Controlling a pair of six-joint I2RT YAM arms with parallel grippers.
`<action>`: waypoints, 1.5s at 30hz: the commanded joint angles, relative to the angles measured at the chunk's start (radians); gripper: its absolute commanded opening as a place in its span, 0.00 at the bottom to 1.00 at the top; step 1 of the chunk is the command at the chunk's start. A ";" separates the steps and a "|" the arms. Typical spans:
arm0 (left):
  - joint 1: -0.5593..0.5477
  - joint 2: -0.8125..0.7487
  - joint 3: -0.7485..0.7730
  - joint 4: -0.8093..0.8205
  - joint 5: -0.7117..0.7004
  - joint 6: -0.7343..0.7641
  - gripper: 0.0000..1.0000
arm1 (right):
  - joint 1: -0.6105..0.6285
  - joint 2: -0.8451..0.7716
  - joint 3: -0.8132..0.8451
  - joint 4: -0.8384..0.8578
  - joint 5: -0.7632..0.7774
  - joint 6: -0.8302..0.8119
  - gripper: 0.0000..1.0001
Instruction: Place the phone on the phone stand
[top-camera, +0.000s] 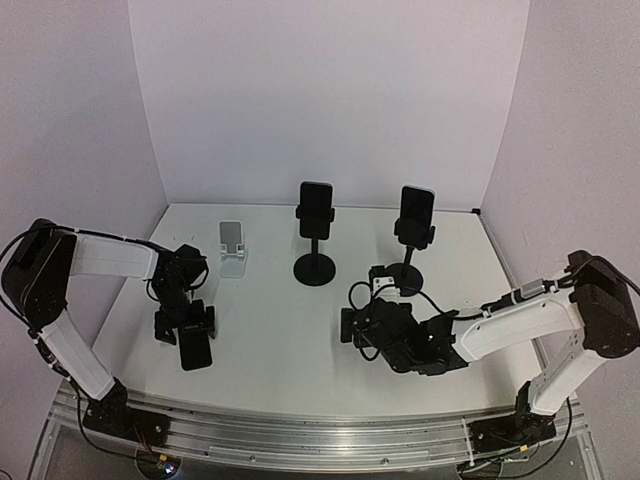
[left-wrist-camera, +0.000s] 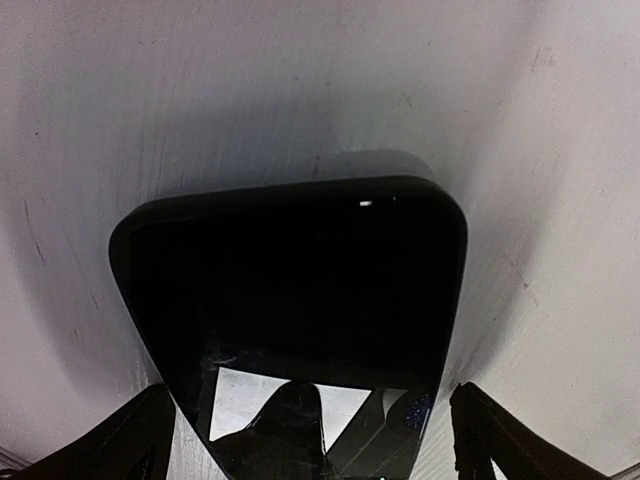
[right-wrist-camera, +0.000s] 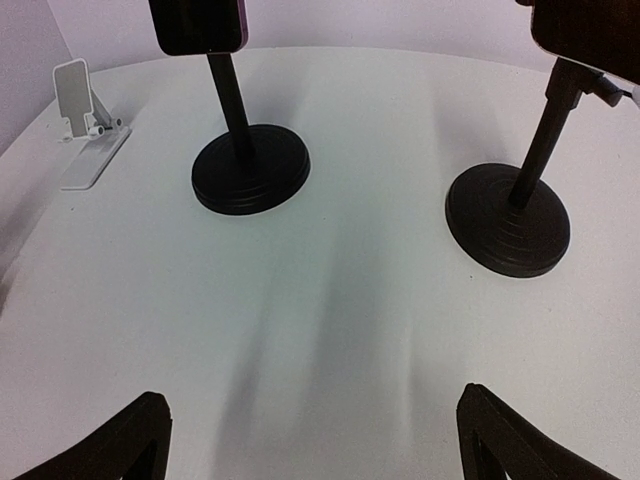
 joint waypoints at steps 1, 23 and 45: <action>-0.002 0.002 -0.023 0.044 0.008 -0.005 0.92 | 0.008 -0.050 -0.024 -0.021 0.031 0.035 0.98; 0.018 -0.127 -0.113 0.217 -0.032 0.047 0.30 | 0.008 -0.138 -0.075 -0.043 0.110 0.044 0.98; 0.018 -0.237 0.148 0.800 -0.217 0.517 0.24 | 0.008 -0.204 -0.121 -0.049 0.207 0.038 0.98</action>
